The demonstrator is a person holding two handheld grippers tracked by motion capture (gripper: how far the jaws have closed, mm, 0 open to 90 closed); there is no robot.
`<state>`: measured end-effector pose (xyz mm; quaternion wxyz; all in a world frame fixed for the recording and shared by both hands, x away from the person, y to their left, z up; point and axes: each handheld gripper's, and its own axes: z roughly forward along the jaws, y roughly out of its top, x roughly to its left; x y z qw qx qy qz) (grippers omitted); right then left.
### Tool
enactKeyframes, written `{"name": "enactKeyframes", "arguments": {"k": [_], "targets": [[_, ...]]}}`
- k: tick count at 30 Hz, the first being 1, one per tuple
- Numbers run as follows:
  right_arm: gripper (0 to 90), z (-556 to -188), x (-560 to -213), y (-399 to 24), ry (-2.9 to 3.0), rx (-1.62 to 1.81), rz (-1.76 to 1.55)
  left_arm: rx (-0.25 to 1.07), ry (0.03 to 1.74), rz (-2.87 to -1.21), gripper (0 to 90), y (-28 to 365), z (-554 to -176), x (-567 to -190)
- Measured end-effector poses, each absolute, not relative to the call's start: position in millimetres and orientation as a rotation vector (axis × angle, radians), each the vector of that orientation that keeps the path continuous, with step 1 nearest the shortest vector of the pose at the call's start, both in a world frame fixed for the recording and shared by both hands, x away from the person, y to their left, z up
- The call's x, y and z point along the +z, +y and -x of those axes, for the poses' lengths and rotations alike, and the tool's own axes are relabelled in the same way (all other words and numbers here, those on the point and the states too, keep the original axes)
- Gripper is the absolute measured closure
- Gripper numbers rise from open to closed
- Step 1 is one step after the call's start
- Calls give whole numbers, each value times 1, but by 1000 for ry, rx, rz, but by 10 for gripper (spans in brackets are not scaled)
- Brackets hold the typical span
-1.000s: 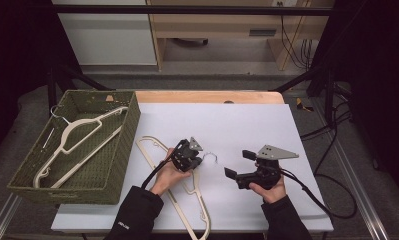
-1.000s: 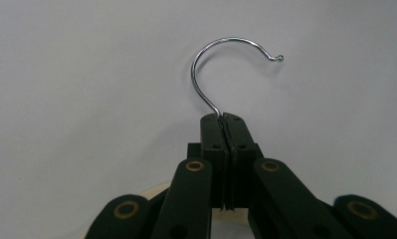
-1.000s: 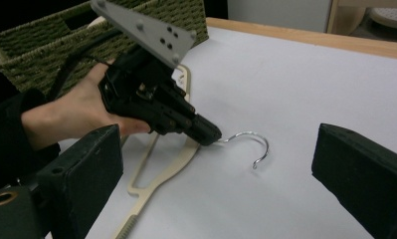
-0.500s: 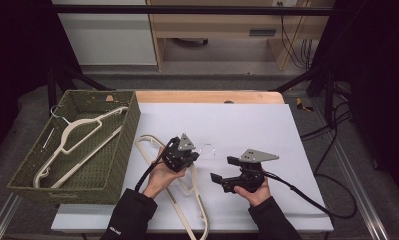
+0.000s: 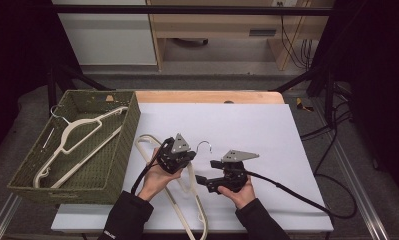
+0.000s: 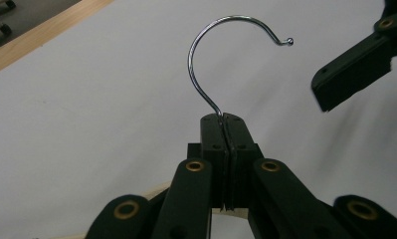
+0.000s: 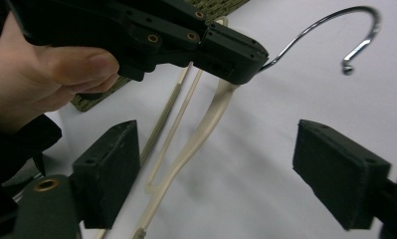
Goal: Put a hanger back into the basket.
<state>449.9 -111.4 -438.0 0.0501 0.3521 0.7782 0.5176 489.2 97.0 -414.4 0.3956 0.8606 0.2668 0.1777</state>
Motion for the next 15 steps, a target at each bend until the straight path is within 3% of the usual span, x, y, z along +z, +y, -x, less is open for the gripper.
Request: {"name": "enactKeyframes", "arguments": {"k": [6,15], "targets": [[315,-456,-450,-96,2443,1539,-1092,461,671,-2182,889,98,-488,-413],[560,-461,-461,-88,2507,1563,-1145,459,667,-2175,889,98,-484,-411]]}}
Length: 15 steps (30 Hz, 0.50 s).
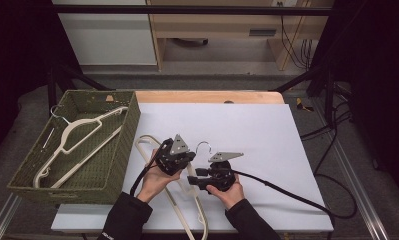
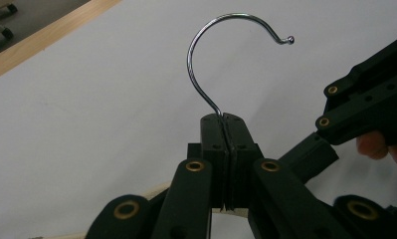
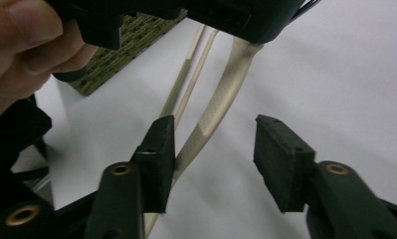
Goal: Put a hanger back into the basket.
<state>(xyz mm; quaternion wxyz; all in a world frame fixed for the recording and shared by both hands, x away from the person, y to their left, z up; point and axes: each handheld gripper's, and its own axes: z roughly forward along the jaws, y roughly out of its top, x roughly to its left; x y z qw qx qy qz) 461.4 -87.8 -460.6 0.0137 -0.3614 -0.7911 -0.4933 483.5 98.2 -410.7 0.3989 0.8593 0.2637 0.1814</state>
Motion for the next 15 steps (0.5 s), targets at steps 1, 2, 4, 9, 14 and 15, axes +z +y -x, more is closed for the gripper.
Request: {"name": "enactKeyframes", "arguments": {"k": [1,2,4,9,14,15], "targets": [[595,-461,-460,-88,-2444,-1527,1125,458,666,-2176,889,98,-483,-411],[623,-461,-460,-88,-2436,-1526,1121,455,667,-2176,889,98,-482,-411],[676,-462,-460,-88,-2416,-1514,1123,457,667,-2176,889,96,-481,-411],[728,-462,-460,-88,-2395,-1488,1155,433,651,-2154,900,98,-476,-406],[778,-462,-455,-89,-2327,-1508,1171,451,666,-2111,778,113,-469,-393],[784,-461,-453,-90,-2330,-1515,1175,452,674,-2093,736,117,-467,-390]]}}
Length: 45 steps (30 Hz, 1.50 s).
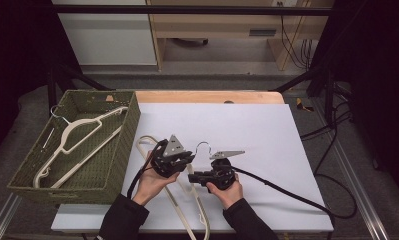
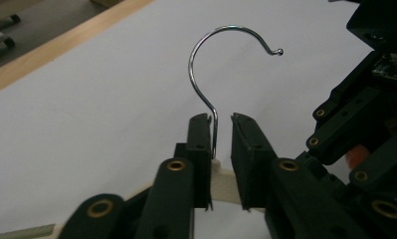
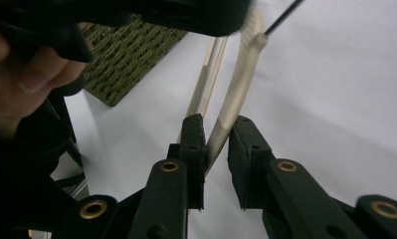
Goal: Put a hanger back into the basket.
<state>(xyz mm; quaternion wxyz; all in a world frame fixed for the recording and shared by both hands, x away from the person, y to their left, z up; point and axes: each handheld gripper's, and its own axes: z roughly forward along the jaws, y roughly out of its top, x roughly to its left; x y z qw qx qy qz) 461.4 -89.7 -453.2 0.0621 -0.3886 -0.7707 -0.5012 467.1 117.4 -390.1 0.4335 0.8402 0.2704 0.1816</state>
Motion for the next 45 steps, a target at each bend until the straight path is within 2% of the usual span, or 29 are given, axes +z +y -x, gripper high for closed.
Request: {"name": "enactKeyframes", "arguments": {"k": [8,11,15,21,28,36,42,45], "targets": [[836,-461,-439,-98,-2336,-1534,1188,462,731,-1964,377,165,-453,-377],[850,-459,-434,-101,-2347,-1531,1180,443,756,-1951,289,179,-449,-382],[869,-457,-426,-106,-2369,-1536,1155,424,764,-1949,193,191,-445,-389],[873,-451,-419,-113,-2442,-1535,1054,397,735,-1987,137,188,-443,-391],[874,-443,-413,-116,-2475,-1532,907,352,656,-2092,186,176,-444,-402],[874,-440,-409,-118,-2483,-1528,805,306,588,-2144,436,172,-444,-407],[873,-440,-410,-117,-2494,-1505,775,294,575,-2162,589,173,-444,-406],[872,-439,-409,-117,-2499,-1499,761,294,556,-2180,613,173,-443,-405]]}}
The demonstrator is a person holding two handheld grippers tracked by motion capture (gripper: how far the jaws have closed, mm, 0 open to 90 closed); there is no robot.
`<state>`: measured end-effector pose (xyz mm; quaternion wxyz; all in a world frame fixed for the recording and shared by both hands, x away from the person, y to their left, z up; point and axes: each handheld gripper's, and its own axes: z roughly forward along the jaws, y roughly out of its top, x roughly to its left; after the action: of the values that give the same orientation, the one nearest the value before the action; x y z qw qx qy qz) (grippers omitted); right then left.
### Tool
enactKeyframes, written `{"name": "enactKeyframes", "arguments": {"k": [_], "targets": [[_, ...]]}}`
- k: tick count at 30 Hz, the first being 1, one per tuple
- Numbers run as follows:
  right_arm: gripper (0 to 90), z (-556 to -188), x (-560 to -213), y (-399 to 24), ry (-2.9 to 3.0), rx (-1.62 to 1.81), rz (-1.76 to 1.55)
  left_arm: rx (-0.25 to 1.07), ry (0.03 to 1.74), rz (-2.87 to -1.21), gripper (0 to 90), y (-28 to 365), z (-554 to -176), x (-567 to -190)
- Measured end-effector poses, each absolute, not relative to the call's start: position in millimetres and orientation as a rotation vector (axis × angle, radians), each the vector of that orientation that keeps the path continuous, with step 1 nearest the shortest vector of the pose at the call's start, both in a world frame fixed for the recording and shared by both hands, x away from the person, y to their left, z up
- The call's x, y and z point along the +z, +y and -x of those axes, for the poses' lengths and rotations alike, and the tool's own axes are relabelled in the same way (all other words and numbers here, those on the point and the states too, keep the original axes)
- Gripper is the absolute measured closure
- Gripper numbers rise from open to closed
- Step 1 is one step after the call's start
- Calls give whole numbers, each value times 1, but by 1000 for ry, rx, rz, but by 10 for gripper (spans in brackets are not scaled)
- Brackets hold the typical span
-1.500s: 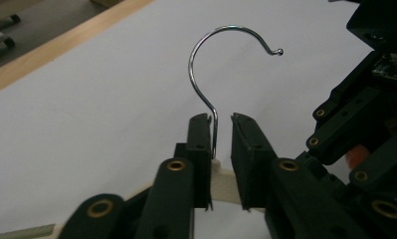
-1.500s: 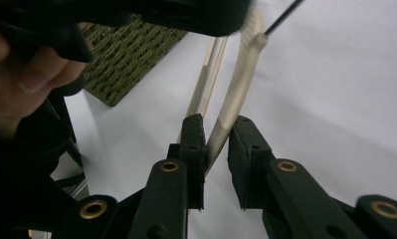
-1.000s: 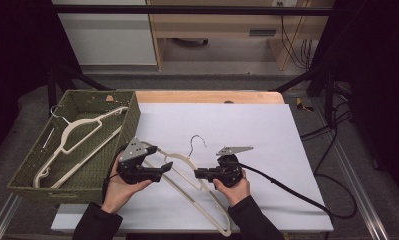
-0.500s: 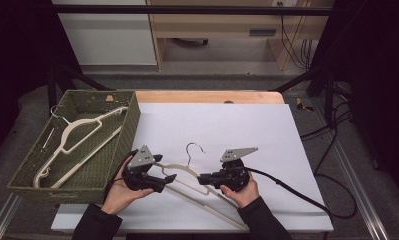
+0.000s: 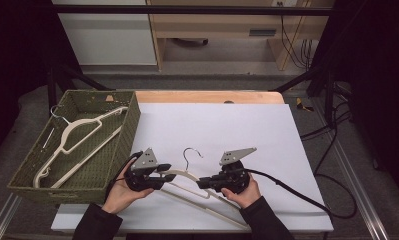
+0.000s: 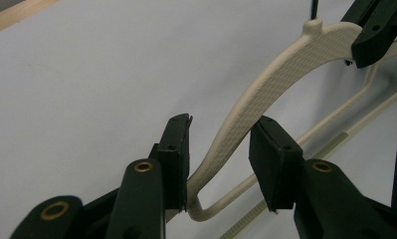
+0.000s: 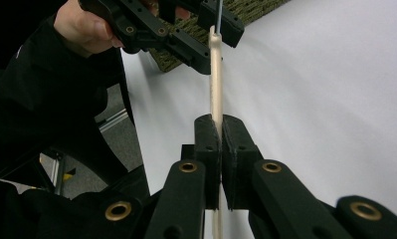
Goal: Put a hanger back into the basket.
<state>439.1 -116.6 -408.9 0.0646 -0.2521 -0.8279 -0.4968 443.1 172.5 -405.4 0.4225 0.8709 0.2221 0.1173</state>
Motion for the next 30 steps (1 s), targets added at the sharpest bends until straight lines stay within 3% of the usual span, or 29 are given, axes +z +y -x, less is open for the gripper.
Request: {"name": "enactKeyframes", "arguments": {"k": [8,14,21,30], "targets": [[850,-438,-406,-118,-2528,-1483,726,318,464,-2263,703,168,-435,-399],[705,-437,-402,-121,-2609,-1536,743,270,411,-2312,790,164,-429,-395],[535,-435,-396,-124,-2668,-1649,779,161,410,-2257,868,158,-421,-391],[340,-432,-380,-146,-2687,-1803,856,263,538,-2186,870,167,-416,-377]]}}
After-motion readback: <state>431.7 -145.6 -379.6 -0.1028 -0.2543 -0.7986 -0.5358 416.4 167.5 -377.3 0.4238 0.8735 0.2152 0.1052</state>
